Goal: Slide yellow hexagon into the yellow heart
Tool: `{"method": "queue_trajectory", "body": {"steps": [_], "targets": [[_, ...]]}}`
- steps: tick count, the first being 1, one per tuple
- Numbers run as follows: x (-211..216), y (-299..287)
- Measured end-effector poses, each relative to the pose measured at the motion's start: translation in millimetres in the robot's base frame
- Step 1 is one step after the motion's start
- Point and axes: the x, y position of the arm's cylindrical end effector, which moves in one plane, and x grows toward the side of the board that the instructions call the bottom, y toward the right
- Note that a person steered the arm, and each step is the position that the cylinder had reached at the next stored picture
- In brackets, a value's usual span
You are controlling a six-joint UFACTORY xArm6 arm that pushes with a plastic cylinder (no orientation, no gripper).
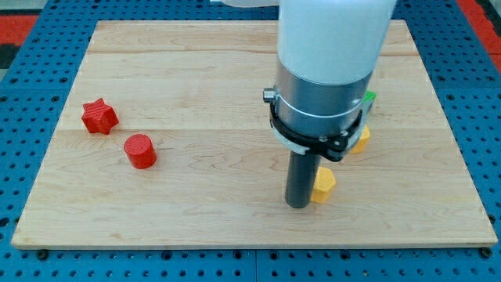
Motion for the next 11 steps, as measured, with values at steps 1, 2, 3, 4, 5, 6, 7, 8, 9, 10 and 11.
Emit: {"method": "queue_trajectory", "body": {"steps": [1,2,3,4,5,6,7,8,9,10,11], "targets": [[-17.7,27.7],[-36.6,44.2],[-36.6,45.7],[-36.6,45.4],[-37.8,47.4],[-38.3,55.0],[-43.2,62.4],[-51.2,65.9],[-58.0,73.1],[-62.0,77.9],[-60.2,74.6]]}}
